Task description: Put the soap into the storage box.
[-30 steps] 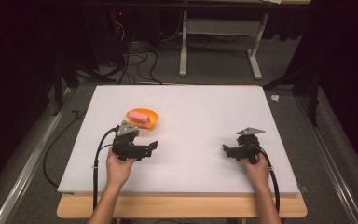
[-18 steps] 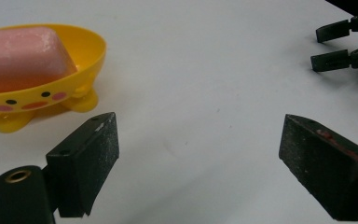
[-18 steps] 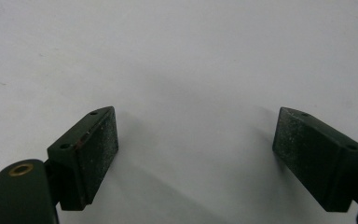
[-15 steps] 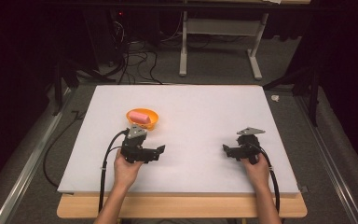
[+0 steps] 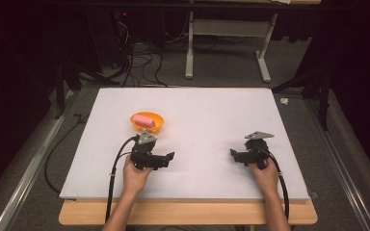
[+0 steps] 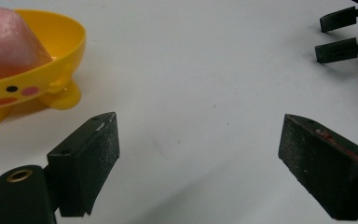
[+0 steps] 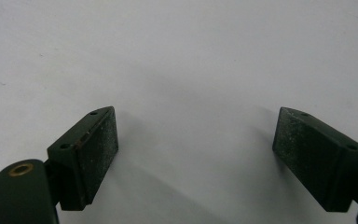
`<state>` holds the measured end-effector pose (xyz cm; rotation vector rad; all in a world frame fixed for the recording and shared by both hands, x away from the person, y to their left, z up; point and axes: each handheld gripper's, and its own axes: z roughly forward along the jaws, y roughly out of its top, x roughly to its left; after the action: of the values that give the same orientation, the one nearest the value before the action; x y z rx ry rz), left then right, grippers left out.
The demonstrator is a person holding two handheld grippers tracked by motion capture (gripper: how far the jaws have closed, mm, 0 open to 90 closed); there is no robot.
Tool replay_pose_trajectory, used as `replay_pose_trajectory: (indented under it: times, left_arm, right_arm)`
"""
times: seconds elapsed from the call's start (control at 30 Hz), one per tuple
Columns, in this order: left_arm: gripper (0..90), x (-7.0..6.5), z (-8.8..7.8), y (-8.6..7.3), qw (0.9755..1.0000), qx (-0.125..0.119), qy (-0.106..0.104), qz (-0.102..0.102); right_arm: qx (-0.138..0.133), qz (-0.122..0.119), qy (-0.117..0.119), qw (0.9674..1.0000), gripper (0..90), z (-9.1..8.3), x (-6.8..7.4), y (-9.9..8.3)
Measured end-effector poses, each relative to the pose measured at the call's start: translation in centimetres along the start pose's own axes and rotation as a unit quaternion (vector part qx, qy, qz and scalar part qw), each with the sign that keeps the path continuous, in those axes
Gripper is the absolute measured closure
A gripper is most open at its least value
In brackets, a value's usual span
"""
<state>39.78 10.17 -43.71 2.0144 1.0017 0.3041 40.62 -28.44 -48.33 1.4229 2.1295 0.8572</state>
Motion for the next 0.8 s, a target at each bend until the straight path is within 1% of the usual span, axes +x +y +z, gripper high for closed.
replay_pose_trajectory:
  times: [0.07,0.3,0.37,0.8]
  left_arm:
    - [13.6,0.1,0.3,-0.1,1.0,0.006,0.003,-0.001]
    - [13.6,0.1,1.1,-0.4,0.9998,0.013,0.013,0.003]
    - [13.6,0.2,1.4,-0.6,0.9997,0.017,0.016,0.0]
    - [13.8,0.4,3.0,-1.2,0.9991,0.033,0.028,-0.002]
  right_arm:
    - [0.0,0.0,0.0,1.0,14.5,0.0,0.0,0.0]
    - [0.0,0.002,0.0,1.0,14.6,0.0,0.0,0.0]
    - [0.0,0.003,-0.001,1.0,14.5,0.0,0.1,0.0]
    - [-0.001,0.004,-0.001,1.0,14.6,-0.1,0.1,-0.1]
